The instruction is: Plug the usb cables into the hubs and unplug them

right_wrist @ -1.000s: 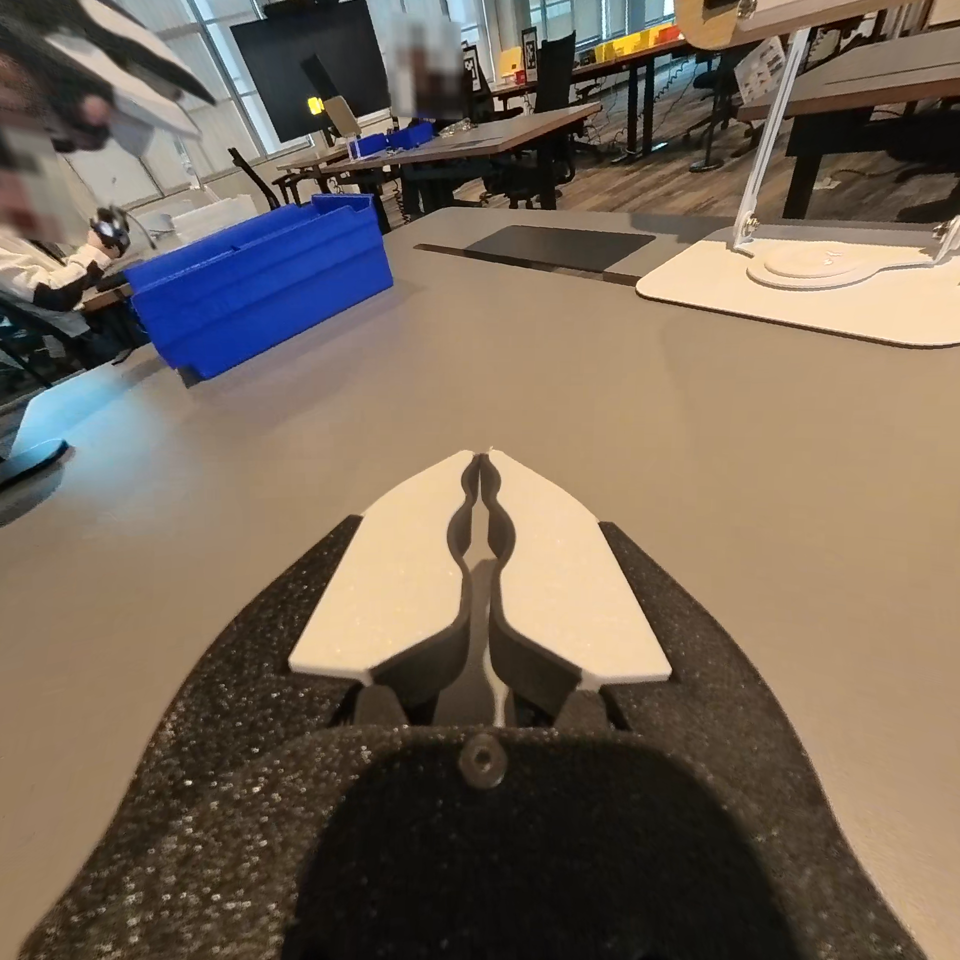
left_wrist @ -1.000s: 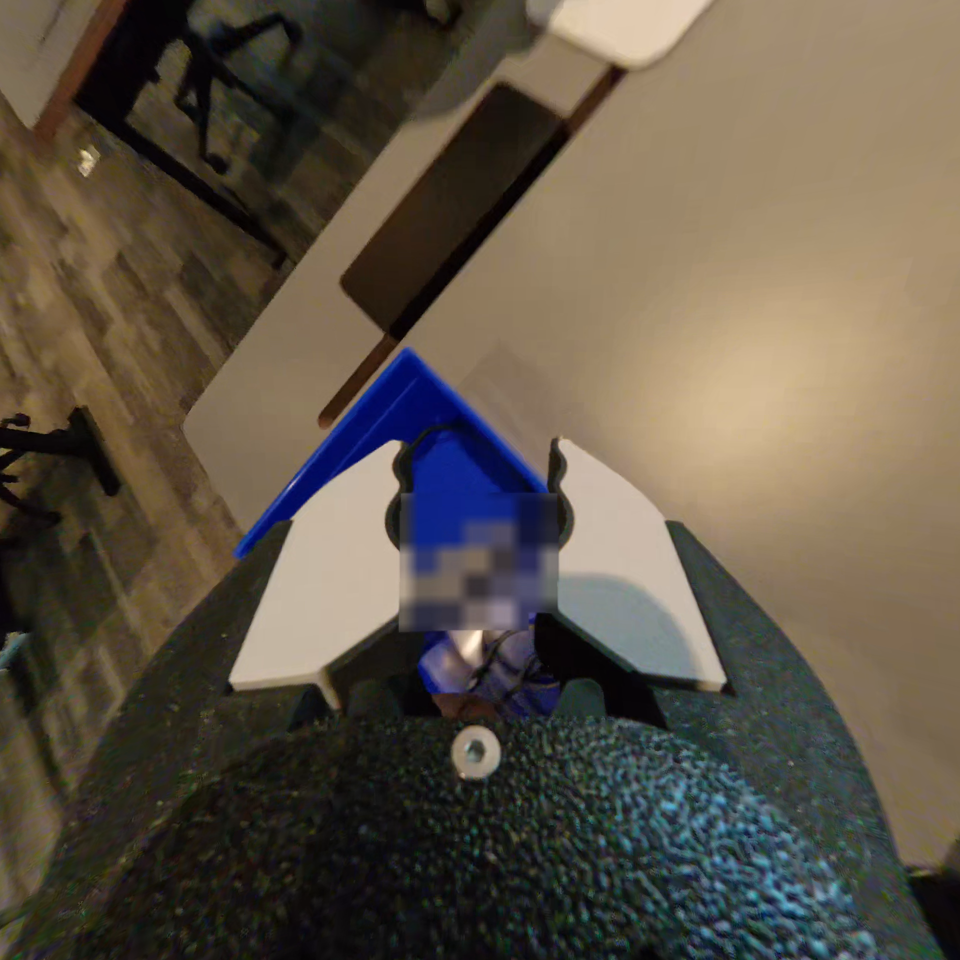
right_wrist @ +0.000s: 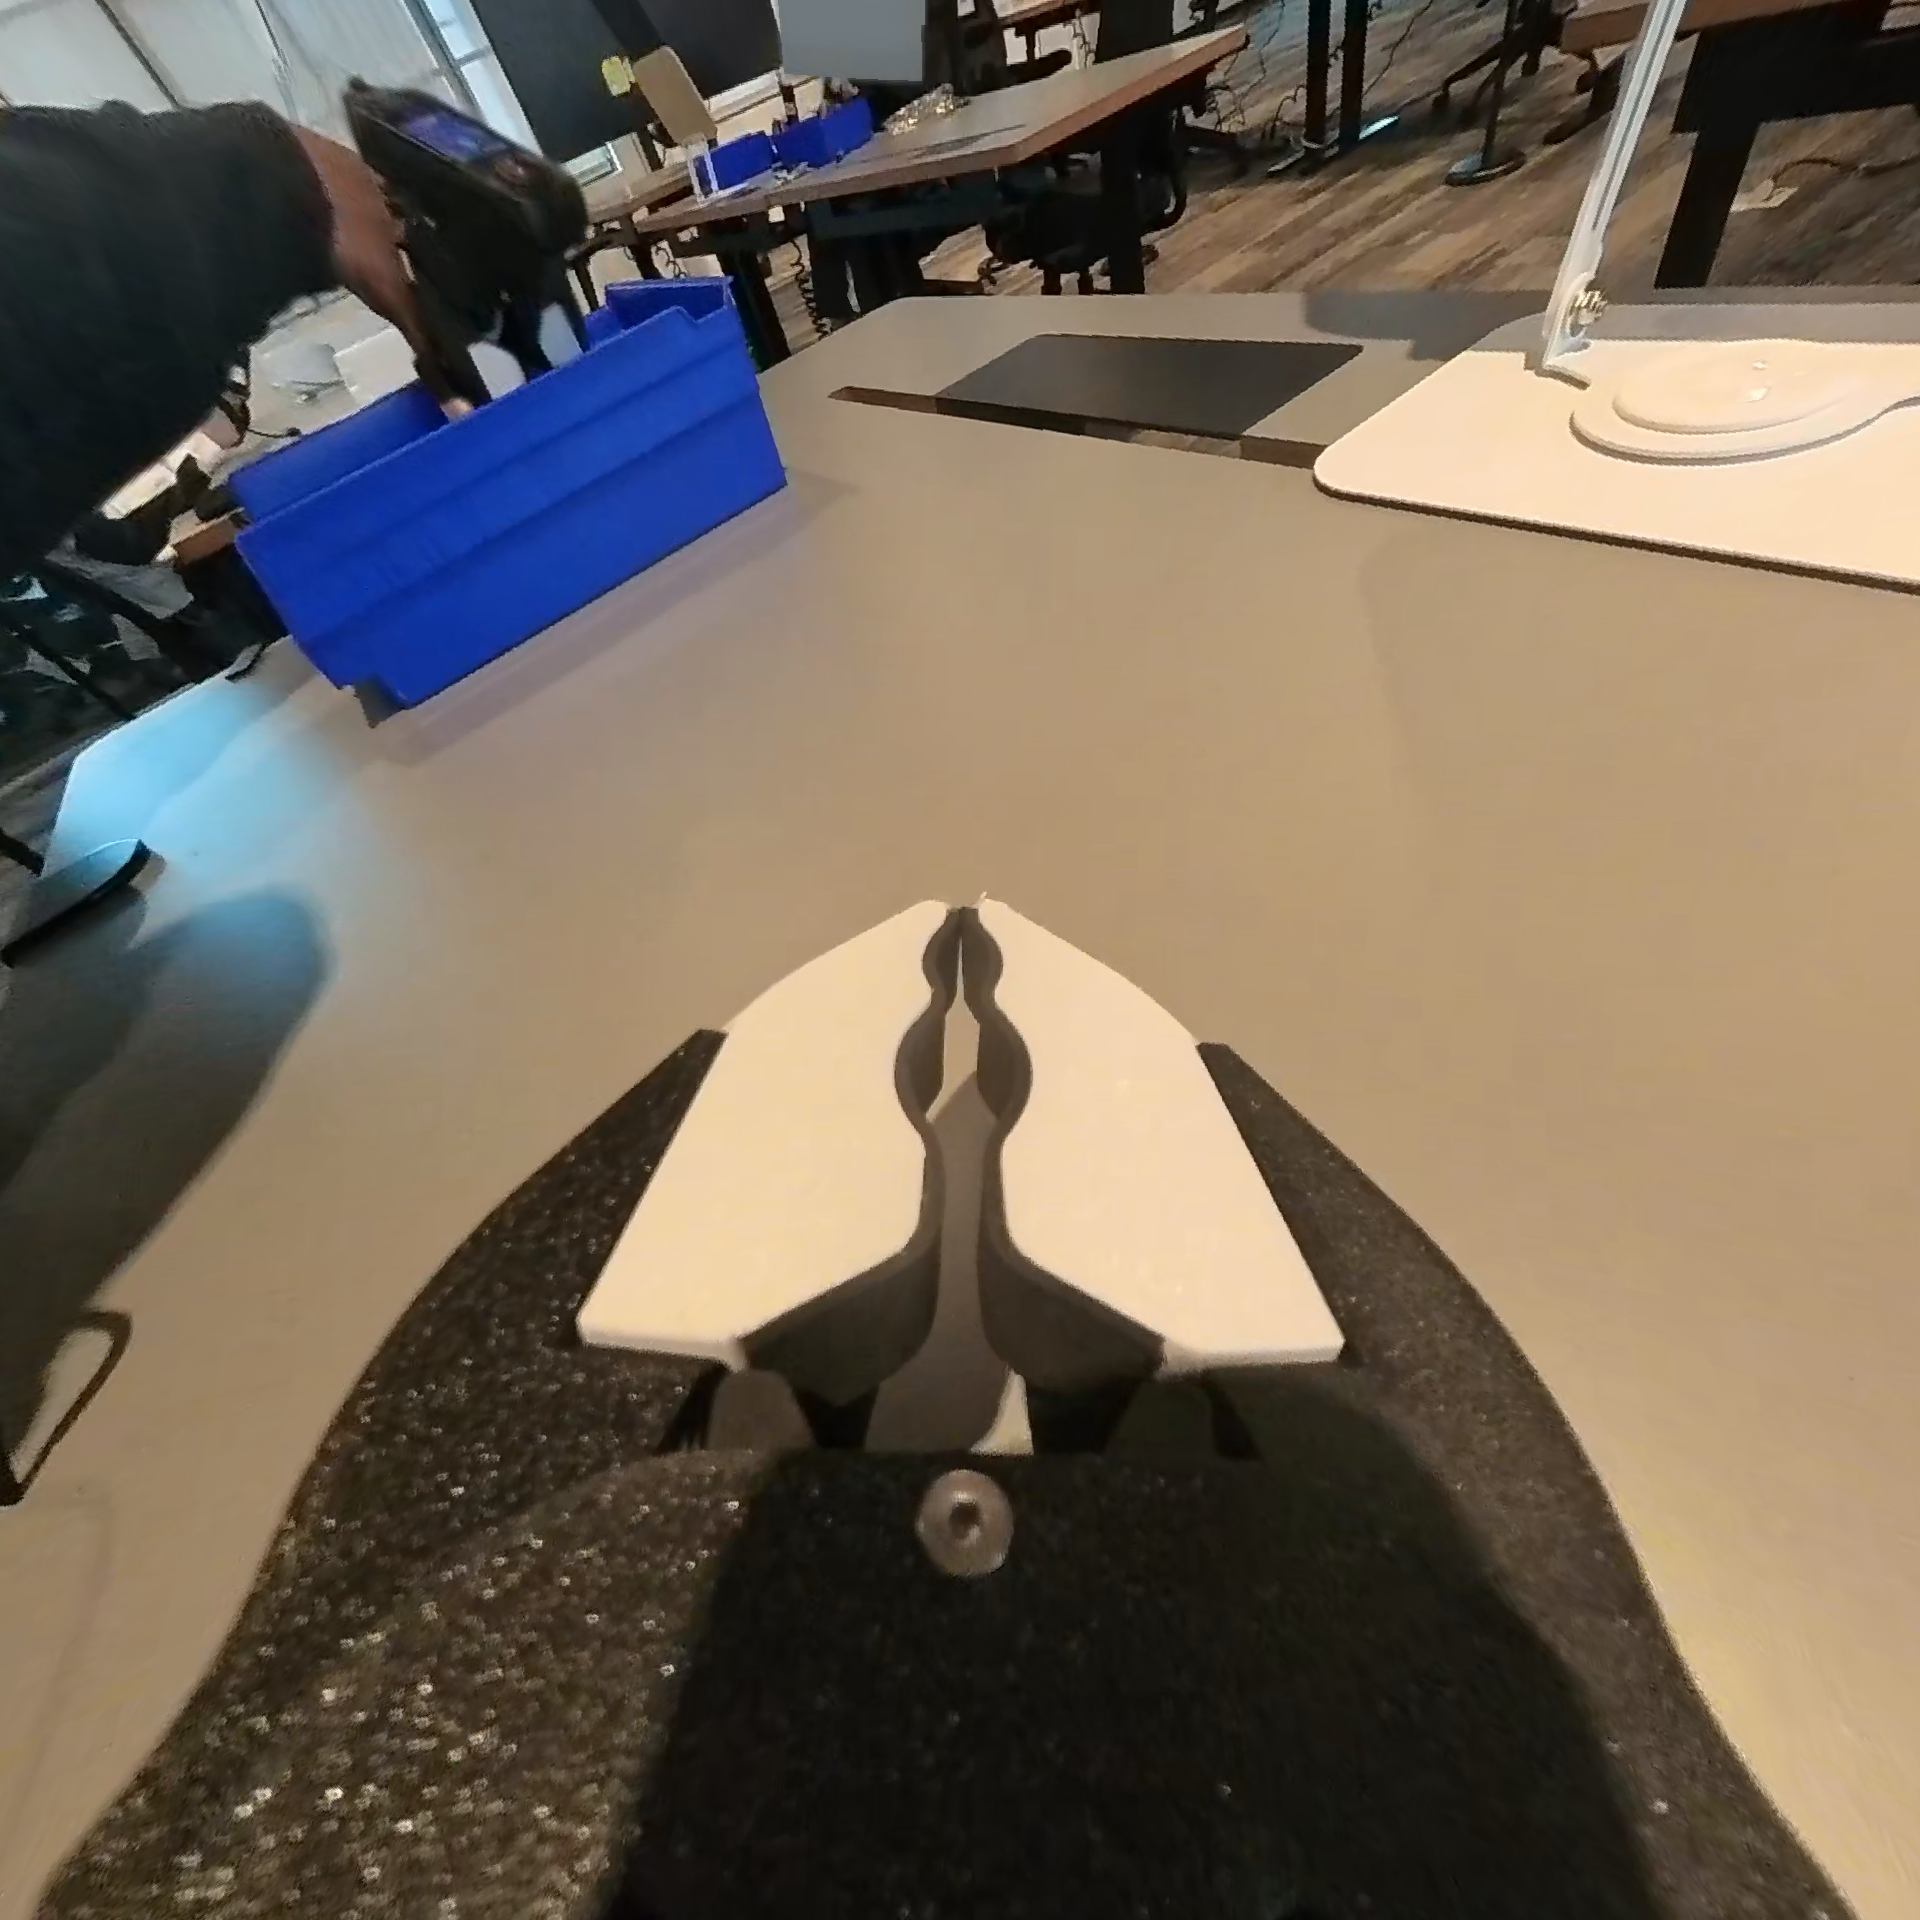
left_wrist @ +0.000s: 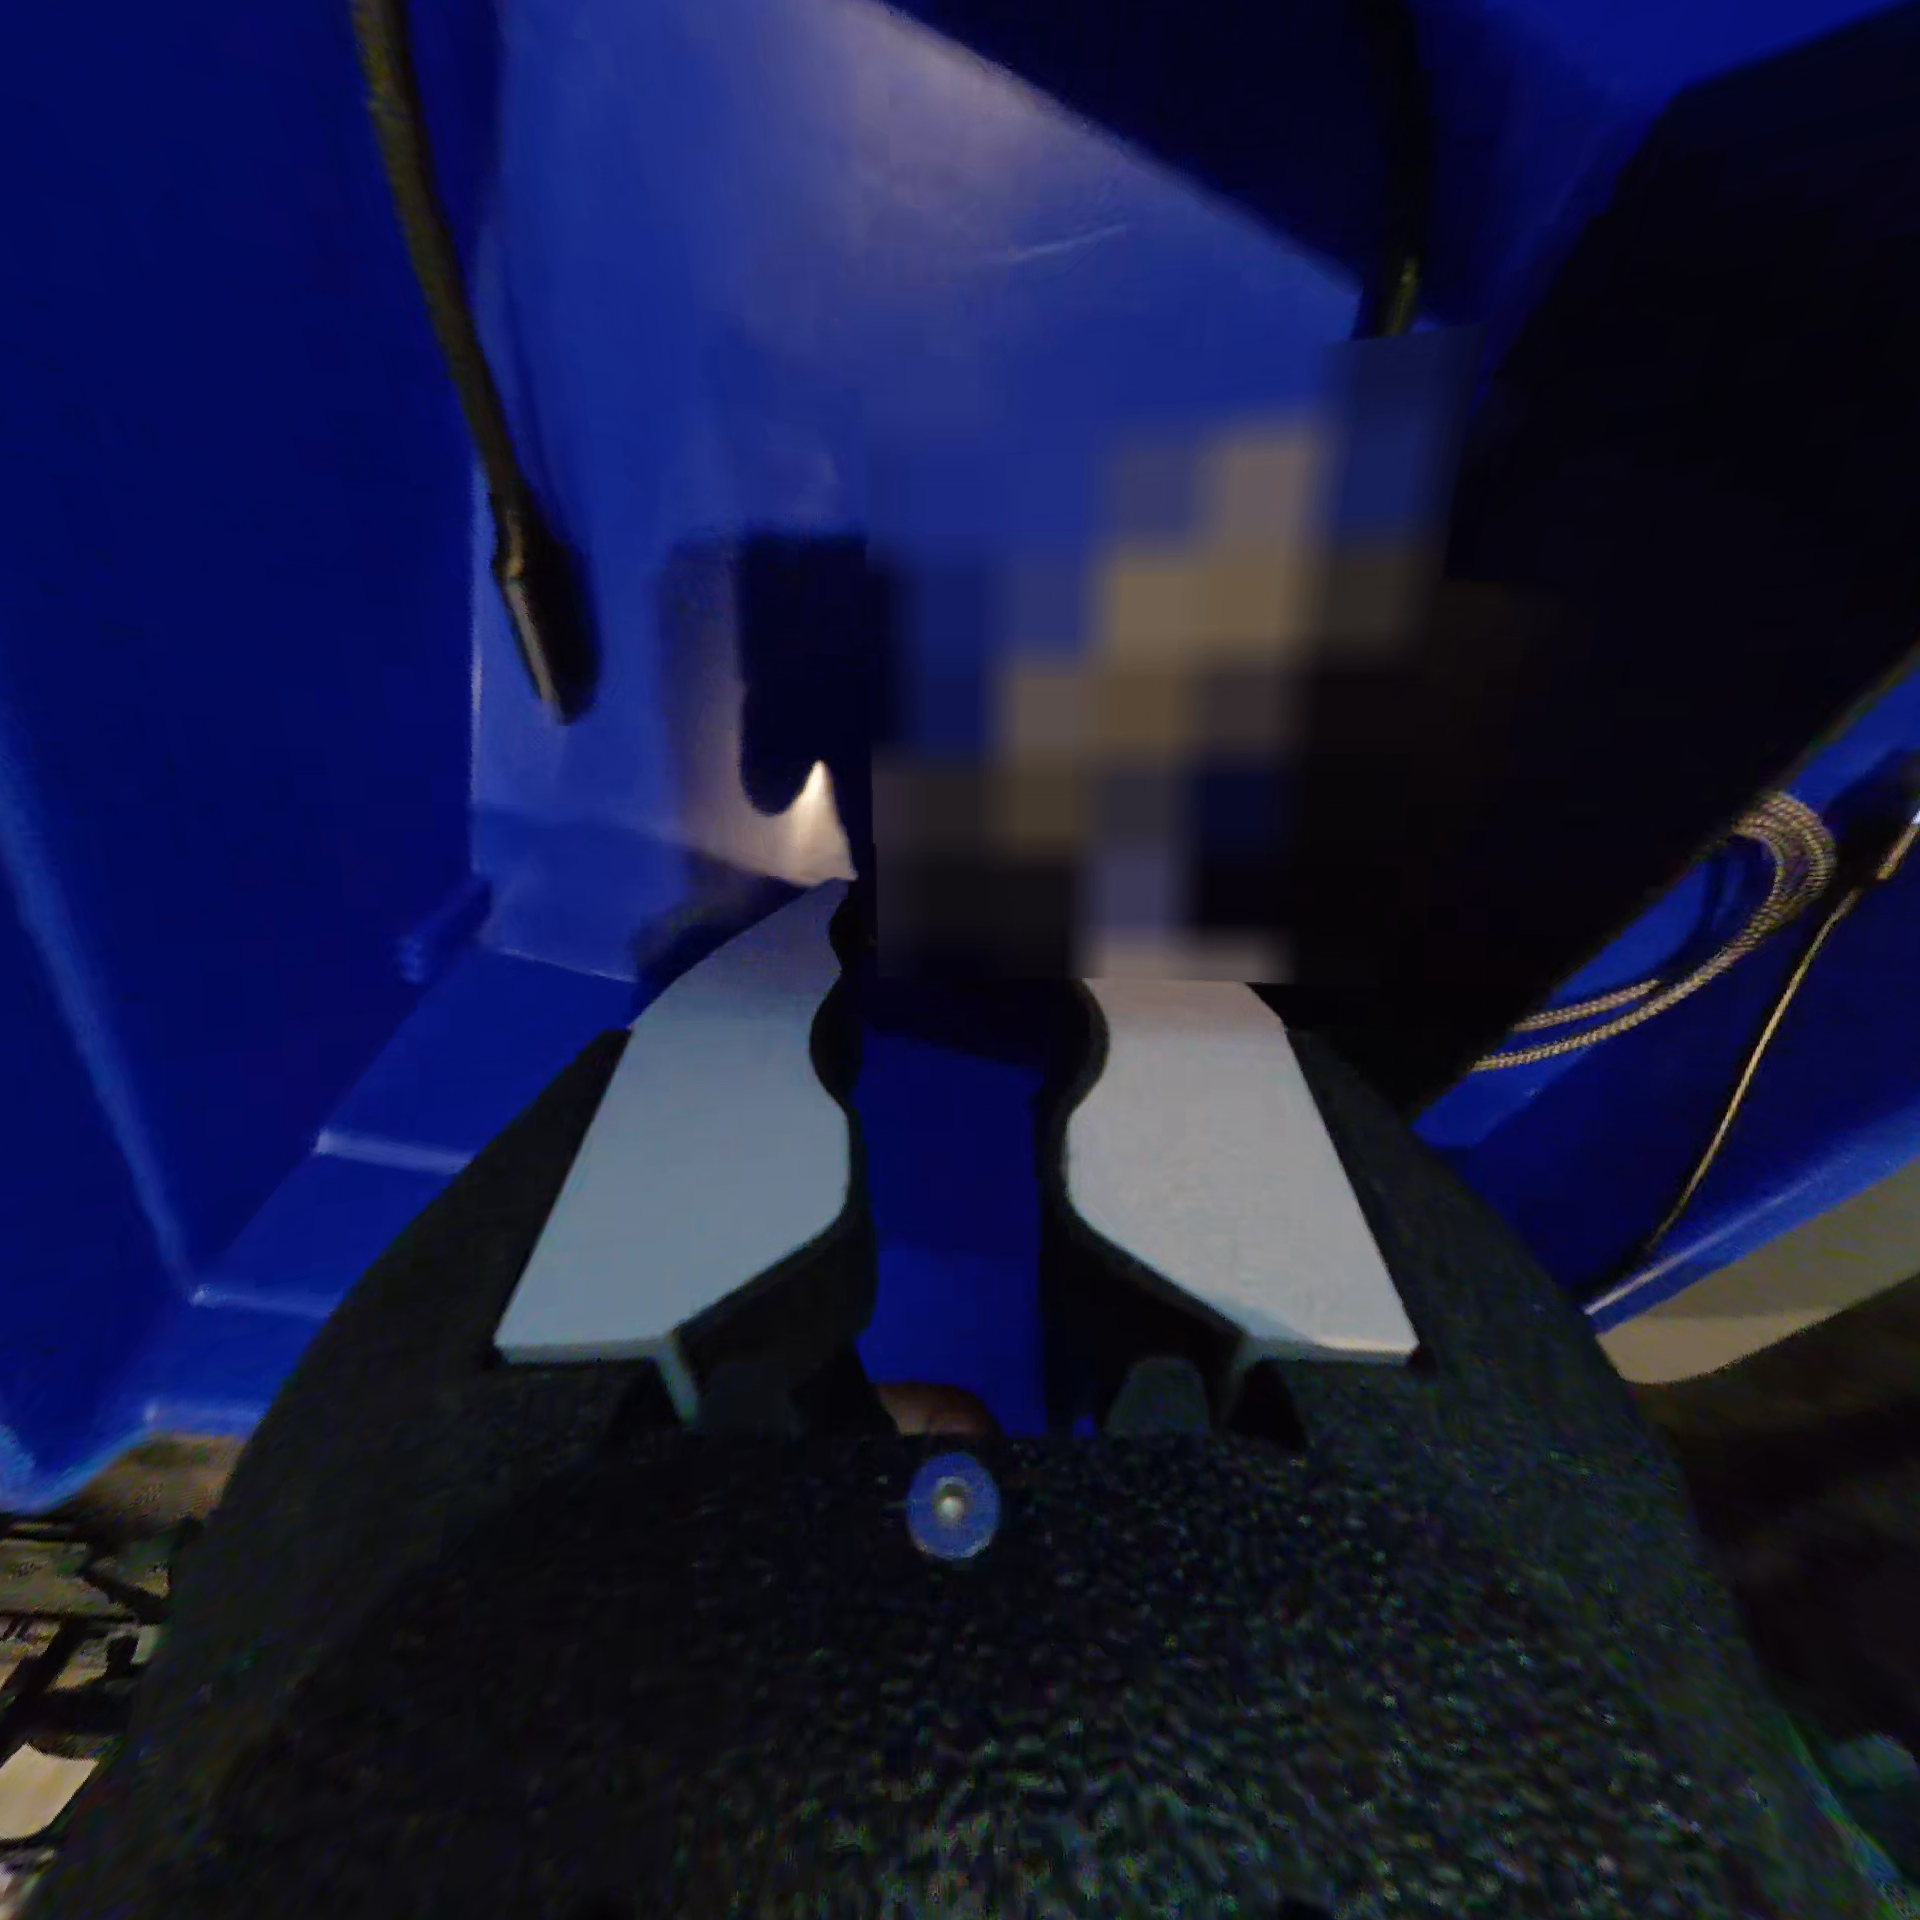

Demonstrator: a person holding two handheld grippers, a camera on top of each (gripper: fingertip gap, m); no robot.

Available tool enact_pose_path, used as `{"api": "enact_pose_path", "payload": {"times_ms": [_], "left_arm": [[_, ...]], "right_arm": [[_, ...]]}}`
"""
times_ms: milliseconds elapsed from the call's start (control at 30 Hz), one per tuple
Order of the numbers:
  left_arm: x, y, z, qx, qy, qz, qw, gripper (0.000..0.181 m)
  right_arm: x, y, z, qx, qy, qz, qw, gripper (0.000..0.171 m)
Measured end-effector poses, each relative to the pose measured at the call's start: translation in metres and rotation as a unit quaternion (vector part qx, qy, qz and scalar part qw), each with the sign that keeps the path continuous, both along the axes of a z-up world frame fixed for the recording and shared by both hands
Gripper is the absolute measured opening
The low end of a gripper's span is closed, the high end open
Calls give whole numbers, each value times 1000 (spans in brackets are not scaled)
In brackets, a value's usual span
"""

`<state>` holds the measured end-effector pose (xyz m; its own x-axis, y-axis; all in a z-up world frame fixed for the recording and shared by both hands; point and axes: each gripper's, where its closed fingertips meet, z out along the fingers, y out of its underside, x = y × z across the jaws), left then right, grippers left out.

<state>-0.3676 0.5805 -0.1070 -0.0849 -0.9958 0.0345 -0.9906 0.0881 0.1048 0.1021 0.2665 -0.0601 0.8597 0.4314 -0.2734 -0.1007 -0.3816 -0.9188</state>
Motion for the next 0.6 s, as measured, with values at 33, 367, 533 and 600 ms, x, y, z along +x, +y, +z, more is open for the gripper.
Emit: {"api": "enact_pose_path", "payload": {"times_ms": [33, 367, 533, 600], "left_arm": [[1, -1, -3, -7, 11, -3, 1000, 34], [4, -1, -9, -56, 23, 51, 997, 19], [6, 12, -9, -21, 55, 5, 998, 44], [10, 25, -8, 24, 51, -21, 998, 51]], "right_arm": [[0, 0, 0, 0, 1, 1, 1000, 0], [-2, -1, 0, -1, 6, 12, 1000, 0], [-2, -2, 1, -2, 11, 16, 1000, 0], [-3, -2, 1, -1, 10, 16, 1000, 0]]}}
